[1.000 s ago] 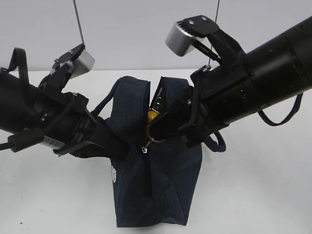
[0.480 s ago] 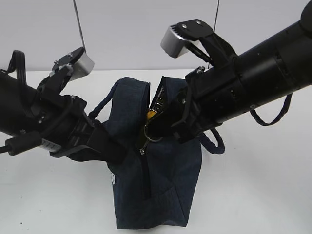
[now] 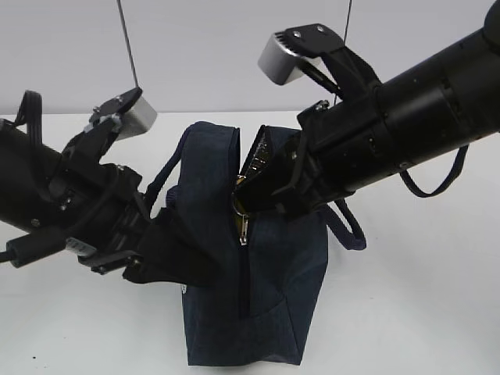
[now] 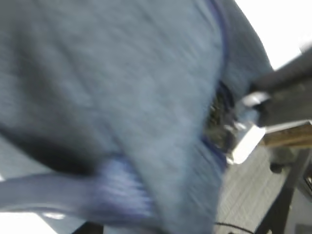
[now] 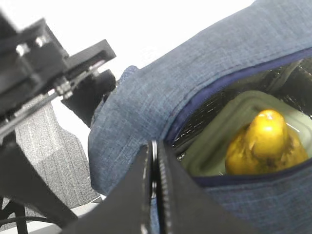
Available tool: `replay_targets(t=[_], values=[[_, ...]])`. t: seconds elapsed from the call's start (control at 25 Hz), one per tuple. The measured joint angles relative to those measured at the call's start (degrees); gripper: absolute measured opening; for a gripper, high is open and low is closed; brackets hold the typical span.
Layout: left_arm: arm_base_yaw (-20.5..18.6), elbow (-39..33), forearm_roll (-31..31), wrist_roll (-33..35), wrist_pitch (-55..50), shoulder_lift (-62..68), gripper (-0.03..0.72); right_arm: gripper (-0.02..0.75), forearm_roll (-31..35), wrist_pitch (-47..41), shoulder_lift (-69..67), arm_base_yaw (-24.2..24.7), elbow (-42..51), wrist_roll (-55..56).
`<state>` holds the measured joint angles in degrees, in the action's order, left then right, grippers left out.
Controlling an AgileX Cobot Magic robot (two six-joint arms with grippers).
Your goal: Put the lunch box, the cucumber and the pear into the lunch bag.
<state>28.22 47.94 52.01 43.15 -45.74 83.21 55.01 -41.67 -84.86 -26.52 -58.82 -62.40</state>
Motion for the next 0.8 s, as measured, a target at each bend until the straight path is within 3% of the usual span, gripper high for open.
replay_targets(t=[0.2, 0.36, 0.52, 0.68, 0.8], values=[[5.0, 0.0, -0.1, 0.0, 2.9, 0.0, 0.452, 0.006, 1.4, 0.1, 0.0, 0.0, 0.0, -0.6], [6.1, 0.0, 0.0, 0.0, 6.2, 2.0, 0.427, 0.006, 1.6, 0.2, 0.0, 0.0, 0.0, -0.7], [6.1, 0.0, 0.1, 0.0, 6.4, 6.8, 0.293, 0.006, 1.7, 0.2, 0.0, 0.0, 0.0, -0.9], [6.1, 0.0, 0.4, 0.0, 5.7, 8.6, 0.057, 0.006, 1.7, -0.3, 0.0, 0.0, 0.0, -0.9], [6.1, 0.0, -1.1, 0.0, 5.7, 8.6, 0.004, 0.006, 1.6, 0.1, 0.0, 0.0, 0.0, -0.9]])
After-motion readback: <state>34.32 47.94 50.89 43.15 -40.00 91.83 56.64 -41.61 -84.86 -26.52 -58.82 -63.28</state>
